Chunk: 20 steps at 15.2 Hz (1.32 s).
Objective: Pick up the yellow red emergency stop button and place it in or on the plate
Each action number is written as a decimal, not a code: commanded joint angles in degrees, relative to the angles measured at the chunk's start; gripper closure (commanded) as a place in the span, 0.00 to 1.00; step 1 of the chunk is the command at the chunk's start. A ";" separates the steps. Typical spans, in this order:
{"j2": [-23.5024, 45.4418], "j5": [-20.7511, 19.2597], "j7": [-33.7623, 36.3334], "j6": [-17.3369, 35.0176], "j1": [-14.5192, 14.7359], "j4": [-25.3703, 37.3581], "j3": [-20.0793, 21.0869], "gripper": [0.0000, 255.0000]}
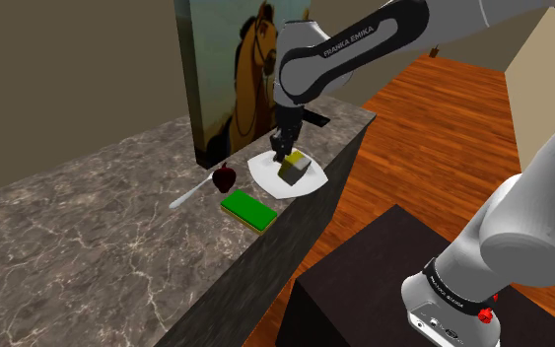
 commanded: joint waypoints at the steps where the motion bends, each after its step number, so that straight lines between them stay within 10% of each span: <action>1: 0.76 -0.08 0.07 0.99 -0.03 -0.70 -0.03 1.00; 9: 0.78 -0.08 0.07 1.00 -0.03 -0.68 -0.03 1.00; 10: 0.79 -0.09 0.06 1.00 -0.04 -0.67 -0.04 0.00; 20: -2.53 0.17 -0.12 -6.23 -0.10 3.25 -0.09 0.00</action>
